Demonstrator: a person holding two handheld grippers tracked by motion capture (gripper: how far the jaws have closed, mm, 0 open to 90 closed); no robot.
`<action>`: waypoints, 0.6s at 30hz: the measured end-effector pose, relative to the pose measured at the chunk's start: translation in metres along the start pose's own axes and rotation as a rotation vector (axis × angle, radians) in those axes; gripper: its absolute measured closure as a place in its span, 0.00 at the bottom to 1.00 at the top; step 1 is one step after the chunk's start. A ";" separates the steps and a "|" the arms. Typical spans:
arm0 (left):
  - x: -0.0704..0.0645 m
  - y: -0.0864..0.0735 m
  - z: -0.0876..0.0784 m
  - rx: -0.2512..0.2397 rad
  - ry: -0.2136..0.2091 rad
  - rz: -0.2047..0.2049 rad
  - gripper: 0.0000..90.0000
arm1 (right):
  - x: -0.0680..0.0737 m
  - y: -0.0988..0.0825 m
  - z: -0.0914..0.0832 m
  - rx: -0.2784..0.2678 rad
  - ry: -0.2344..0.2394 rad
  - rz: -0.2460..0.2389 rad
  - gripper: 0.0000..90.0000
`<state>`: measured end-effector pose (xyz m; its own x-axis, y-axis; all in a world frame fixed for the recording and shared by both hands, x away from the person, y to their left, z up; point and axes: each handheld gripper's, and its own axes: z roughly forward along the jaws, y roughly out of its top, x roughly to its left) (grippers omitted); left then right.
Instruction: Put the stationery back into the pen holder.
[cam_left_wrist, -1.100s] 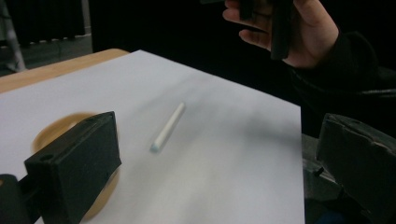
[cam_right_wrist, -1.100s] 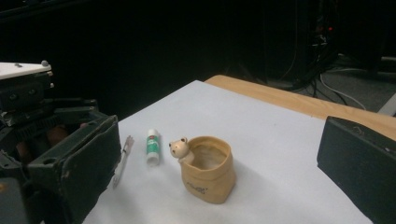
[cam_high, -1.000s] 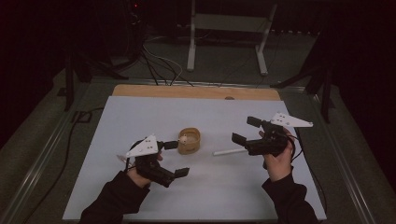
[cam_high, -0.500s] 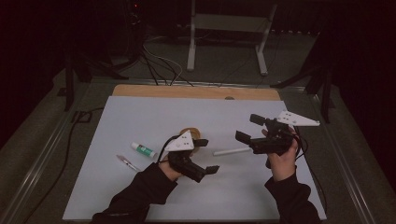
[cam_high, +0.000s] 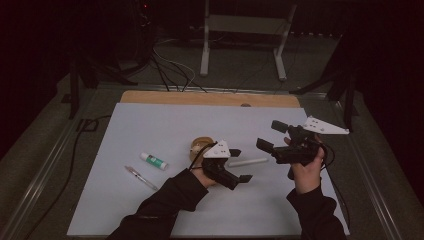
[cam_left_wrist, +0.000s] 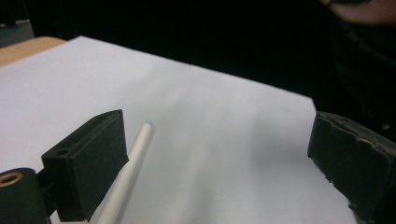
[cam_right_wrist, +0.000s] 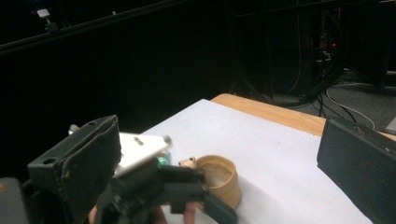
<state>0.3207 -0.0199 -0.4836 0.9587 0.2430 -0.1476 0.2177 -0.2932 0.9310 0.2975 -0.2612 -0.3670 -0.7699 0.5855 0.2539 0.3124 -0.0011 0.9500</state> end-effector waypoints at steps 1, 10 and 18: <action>0.001 0.000 0.004 0.010 -0.006 -0.005 0.07 | 0.000 0.000 0.000 0.000 0.001 0.001 0.00; 0.010 -0.006 0.030 0.121 0.039 0.018 0.16 | -0.003 0.001 -0.002 -0.008 0.001 0.006 0.00; 0.018 -0.013 0.039 0.252 0.145 0.022 0.23 | -0.007 0.000 -0.003 -0.010 0.001 0.017 0.00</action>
<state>0.3421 -0.0482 -0.5111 0.9313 0.3589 -0.0622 0.2533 -0.5157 0.8185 0.3011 -0.2671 -0.3683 -0.7651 0.5846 0.2700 0.3195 -0.0194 0.9474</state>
